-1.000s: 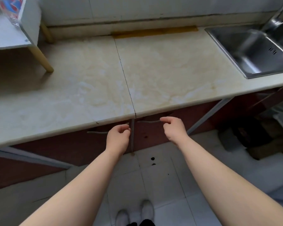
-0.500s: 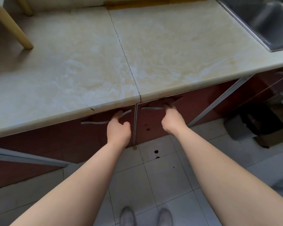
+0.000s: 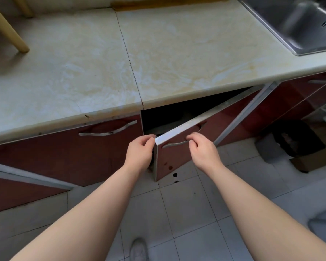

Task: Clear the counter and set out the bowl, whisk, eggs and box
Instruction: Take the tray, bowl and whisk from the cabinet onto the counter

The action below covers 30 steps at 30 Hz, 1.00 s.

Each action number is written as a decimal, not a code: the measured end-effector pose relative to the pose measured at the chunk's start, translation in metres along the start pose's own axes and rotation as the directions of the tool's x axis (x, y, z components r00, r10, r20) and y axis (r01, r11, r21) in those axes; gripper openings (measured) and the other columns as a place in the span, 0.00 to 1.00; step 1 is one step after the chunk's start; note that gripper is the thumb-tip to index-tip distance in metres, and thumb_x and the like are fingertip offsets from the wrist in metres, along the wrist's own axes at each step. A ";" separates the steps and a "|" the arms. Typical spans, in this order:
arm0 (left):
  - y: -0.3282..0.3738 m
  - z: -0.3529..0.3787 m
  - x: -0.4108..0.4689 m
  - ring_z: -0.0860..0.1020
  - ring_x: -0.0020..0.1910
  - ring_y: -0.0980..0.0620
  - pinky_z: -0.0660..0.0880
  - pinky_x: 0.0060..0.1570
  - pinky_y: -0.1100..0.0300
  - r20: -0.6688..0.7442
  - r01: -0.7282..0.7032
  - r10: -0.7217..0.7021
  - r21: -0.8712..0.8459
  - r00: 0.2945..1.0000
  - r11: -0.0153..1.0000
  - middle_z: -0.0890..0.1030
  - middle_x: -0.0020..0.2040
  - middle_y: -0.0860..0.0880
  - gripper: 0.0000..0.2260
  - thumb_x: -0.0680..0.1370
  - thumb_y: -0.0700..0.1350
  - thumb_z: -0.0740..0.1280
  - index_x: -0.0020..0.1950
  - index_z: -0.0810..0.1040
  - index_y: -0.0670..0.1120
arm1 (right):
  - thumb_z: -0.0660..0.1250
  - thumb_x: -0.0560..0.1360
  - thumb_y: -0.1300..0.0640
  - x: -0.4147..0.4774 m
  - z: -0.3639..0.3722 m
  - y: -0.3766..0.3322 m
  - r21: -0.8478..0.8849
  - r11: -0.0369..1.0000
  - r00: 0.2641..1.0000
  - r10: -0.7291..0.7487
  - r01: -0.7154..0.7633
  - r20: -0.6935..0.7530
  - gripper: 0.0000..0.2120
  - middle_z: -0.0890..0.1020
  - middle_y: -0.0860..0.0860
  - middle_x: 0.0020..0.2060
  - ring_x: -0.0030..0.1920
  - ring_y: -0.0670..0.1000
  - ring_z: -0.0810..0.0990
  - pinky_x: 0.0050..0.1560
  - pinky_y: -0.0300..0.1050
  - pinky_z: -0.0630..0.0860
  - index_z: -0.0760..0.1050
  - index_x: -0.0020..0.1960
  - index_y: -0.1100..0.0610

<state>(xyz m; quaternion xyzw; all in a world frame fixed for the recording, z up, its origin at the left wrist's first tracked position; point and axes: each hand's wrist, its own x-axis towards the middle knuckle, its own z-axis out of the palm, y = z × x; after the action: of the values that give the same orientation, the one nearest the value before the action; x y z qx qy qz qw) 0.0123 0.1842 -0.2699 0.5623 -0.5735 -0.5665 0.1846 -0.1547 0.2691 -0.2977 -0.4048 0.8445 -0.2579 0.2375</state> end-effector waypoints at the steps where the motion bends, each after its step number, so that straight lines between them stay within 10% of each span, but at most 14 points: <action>1: 0.001 0.008 -0.006 0.78 0.53 0.57 0.73 0.50 0.64 0.027 0.001 -0.001 0.011 1.000 1.000 0.81 0.55 0.54 0.12 0.79 0.45 0.61 0.57 0.82 0.48 | 0.54 0.80 0.57 -0.006 -0.003 0.006 0.005 1.000 1.000 -0.013 0.013 0.001 0.15 0.77 0.44 0.62 0.64 0.49 0.73 0.61 0.45 0.70 0.76 0.60 0.51; 15: 0.004 0.108 -0.051 0.81 0.41 0.53 0.78 0.37 0.59 0.353 -0.001 -0.024 0.069 0.935 0.998 0.86 0.48 0.49 0.08 0.78 0.48 0.66 0.48 0.85 0.52 | 0.49 0.80 0.49 -0.062 -0.052 0.091 0.112 0.990 0.996 0.086 -0.087 0.013 0.16 0.80 0.48 0.56 0.57 0.52 0.75 0.56 0.50 0.72 0.65 0.66 0.46; 20: 0.012 0.162 -0.068 0.79 0.46 0.48 0.76 0.59 0.46 0.459 -0.028 0.013 0.024 0.888 0.999 0.85 0.50 0.45 0.07 0.78 0.44 0.67 0.51 0.85 0.49 | 0.49 0.78 0.42 -0.079 -0.076 0.124 0.000 0.995 0.994 0.101 -0.101 -0.048 0.18 0.80 0.47 0.50 0.58 0.54 0.71 0.58 0.54 0.71 0.67 0.63 0.45; 25: 0.019 0.218 -0.078 0.80 0.47 0.54 0.77 0.45 0.68 0.530 -0.084 0.086 -0.028 0.843 0.996 0.84 0.55 0.45 0.11 0.79 0.40 0.64 0.60 0.80 0.44 | 0.51 0.74 0.35 -0.095 -0.109 0.155 -0.073 0.983 0.982 0.164 -0.171 -0.091 0.20 0.78 0.50 0.50 0.56 0.55 0.70 0.55 0.49 0.69 0.68 0.59 0.44; 30: 0.037 0.279 -0.071 0.81 0.54 0.53 0.75 0.61 0.52 0.485 -0.119 0.093 0.023 0.869 0.993 0.80 0.60 0.51 0.15 0.81 0.42 0.58 0.66 0.75 0.47 | 0.55 0.73 0.35 -0.102 -0.143 0.200 -0.110 0.956 0.959 0.259 -0.272 -0.119 0.19 0.75 0.52 0.50 0.59 0.56 0.67 0.56 0.49 0.69 0.69 0.58 0.42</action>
<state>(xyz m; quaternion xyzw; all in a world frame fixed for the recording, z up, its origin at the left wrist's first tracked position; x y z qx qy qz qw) -0.2197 0.3586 -0.2889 0.3754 -0.6461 -0.6625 0.0517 -0.2977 0.4940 -0.2959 -0.2879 0.9169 -0.1907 0.2003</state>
